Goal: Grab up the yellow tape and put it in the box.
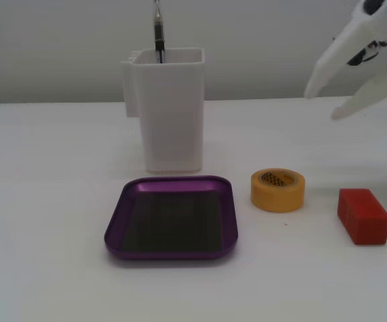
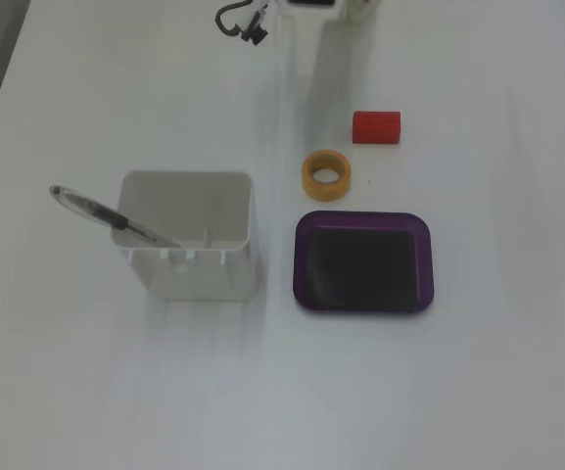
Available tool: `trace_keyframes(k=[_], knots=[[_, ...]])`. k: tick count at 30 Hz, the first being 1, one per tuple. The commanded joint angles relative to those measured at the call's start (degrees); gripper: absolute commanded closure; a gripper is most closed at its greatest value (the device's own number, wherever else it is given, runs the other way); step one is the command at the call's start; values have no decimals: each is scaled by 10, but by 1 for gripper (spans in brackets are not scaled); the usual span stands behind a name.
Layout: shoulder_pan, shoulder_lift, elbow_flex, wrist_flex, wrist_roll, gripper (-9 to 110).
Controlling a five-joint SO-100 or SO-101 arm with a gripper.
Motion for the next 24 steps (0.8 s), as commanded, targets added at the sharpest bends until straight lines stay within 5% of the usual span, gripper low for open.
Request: trace_keyframes(k=[1,12,24], knots=[[-6,-182,-161,36,-4,87],[-114,-445,-316,85,-2,87],[-69,-514,-314,39,-7,87]])
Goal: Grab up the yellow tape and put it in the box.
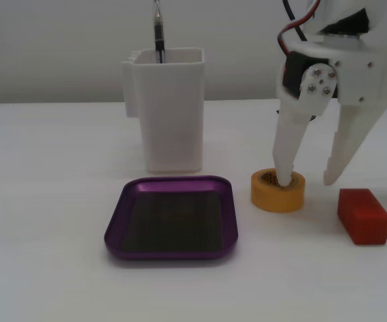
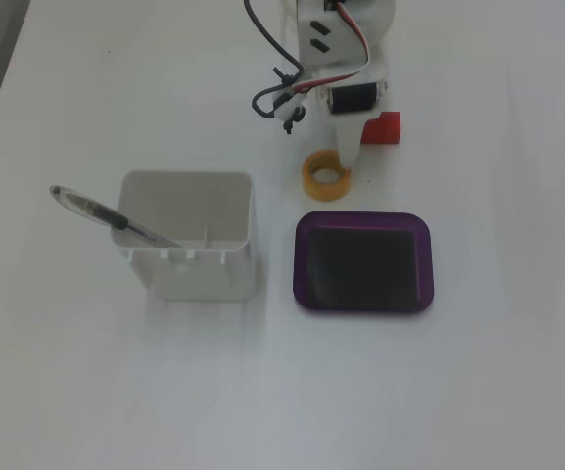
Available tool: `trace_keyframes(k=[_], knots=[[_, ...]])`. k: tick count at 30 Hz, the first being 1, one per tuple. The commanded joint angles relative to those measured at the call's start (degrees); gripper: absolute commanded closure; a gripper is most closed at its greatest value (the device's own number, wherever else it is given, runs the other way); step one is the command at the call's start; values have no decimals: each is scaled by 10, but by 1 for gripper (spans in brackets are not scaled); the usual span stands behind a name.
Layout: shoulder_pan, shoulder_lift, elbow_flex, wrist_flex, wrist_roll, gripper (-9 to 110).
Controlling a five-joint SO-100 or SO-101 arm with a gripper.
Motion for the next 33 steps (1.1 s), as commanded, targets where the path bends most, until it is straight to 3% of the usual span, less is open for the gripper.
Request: trace_keyframes(k=[1,11,17,28,33], knots=[[27,-9,-22,-16,-5,87],[44,-42,-22,-18,-5,87],[39,-42,-22,-25,-4,102],[34,25,-116,-25,33,102],[-32,57,-170,-29,34,102]])
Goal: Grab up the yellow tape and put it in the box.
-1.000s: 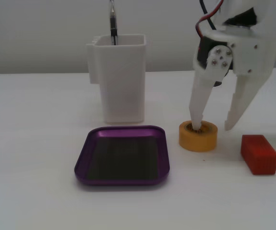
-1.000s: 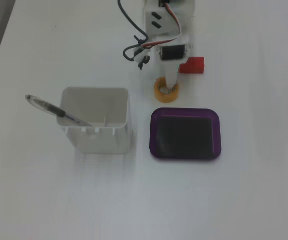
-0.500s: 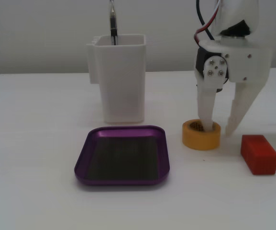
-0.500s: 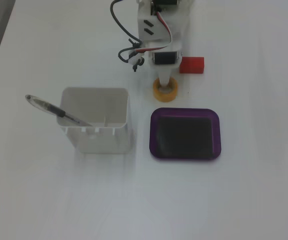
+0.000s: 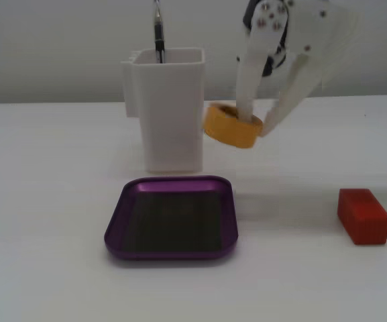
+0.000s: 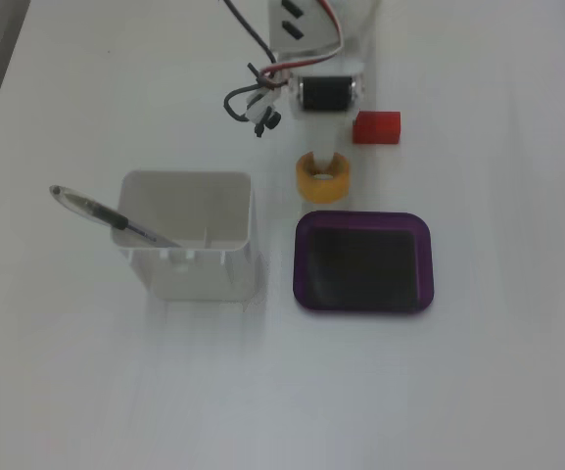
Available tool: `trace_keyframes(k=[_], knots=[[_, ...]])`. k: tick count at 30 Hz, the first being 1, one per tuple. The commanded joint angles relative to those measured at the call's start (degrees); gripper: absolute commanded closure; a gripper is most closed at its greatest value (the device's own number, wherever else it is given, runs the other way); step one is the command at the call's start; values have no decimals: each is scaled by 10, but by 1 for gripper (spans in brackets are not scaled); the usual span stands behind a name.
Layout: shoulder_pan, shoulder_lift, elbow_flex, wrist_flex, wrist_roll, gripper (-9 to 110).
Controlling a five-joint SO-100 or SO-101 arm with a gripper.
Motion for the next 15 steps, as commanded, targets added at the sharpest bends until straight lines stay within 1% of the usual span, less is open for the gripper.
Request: trace_keyframes(k=[1,6,10,15], knots=[[-41,35,-54,-8,2,102],[-62,-33,-107,-11,28,102],[-54,-127,-180,-4,51,102],[-22,-210,-250,-1,51,102]])
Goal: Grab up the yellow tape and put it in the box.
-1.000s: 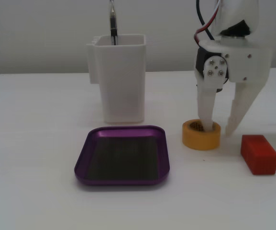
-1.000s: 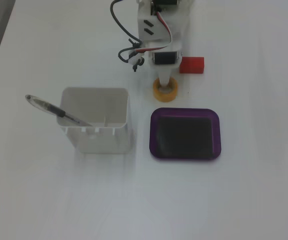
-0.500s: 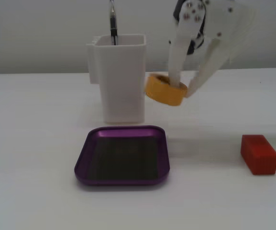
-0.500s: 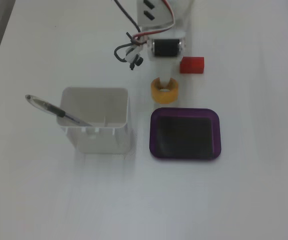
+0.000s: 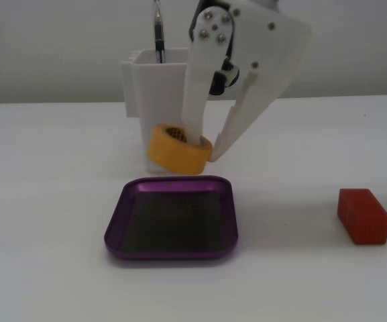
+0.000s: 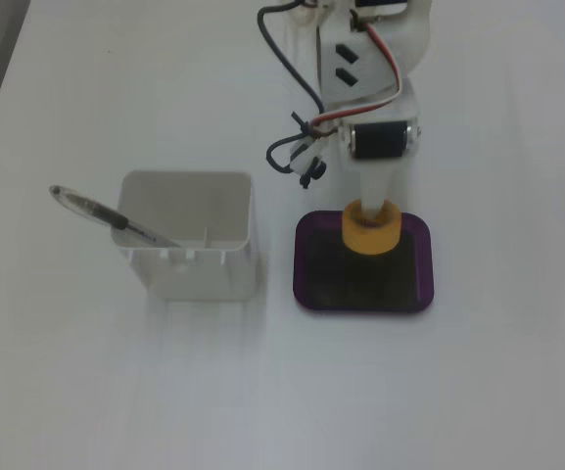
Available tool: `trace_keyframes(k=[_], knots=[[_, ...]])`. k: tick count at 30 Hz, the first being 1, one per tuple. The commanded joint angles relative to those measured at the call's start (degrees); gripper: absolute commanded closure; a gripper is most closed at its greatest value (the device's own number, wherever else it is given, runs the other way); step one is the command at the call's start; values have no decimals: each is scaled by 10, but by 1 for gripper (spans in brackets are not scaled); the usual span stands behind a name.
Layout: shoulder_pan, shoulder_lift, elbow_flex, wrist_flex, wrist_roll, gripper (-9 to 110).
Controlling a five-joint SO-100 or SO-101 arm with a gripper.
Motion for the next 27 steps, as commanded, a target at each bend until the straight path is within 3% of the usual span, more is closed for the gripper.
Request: trace_keyframes(k=[1,9,27], knots=[[21,-28,-64,0,4,102],[63,-75,-67,0,4,102],[54,-77,-65,36,-2,102]])
